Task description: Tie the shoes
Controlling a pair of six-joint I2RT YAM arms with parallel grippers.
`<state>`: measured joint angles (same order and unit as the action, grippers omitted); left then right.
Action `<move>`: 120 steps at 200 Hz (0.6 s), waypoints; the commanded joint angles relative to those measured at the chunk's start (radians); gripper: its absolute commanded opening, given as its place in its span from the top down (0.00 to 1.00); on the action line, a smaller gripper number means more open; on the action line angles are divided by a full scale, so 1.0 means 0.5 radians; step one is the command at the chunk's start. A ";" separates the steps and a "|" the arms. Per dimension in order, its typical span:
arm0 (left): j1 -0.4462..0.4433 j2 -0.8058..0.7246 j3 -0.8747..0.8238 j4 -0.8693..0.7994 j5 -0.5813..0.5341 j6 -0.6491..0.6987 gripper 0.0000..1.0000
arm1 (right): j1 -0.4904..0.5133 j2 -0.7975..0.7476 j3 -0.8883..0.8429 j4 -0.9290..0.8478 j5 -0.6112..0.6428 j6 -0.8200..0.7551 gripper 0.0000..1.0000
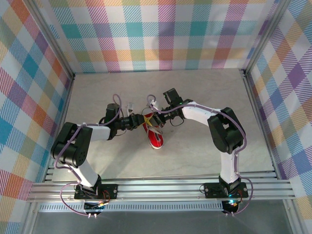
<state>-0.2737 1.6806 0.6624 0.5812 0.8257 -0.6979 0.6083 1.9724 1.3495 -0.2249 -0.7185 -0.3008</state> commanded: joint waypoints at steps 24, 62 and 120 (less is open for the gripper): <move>-0.017 -0.004 -0.030 0.134 0.095 -0.045 1.00 | 0.011 -0.085 -0.026 0.040 -0.066 -0.038 0.95; 0.020 -0.092 -0.053 0.011 0.040 0.030 1.00 | 0.011 -0.127 -0.064 0.017 -0.036 -0.066 0.86; 0.020 -0.171 -0.045 -0.131 -0.020 0.113 1.00 | -0.019 -0.235 -0.123 -0.042 0.039 -0.061 0.68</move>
<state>-0.2714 1.6291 0.6498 0.5438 0.8280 -0.6762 0.6079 1.9137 1.3132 -0.2291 -0.7025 -0.3195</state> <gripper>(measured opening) 0.046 0.304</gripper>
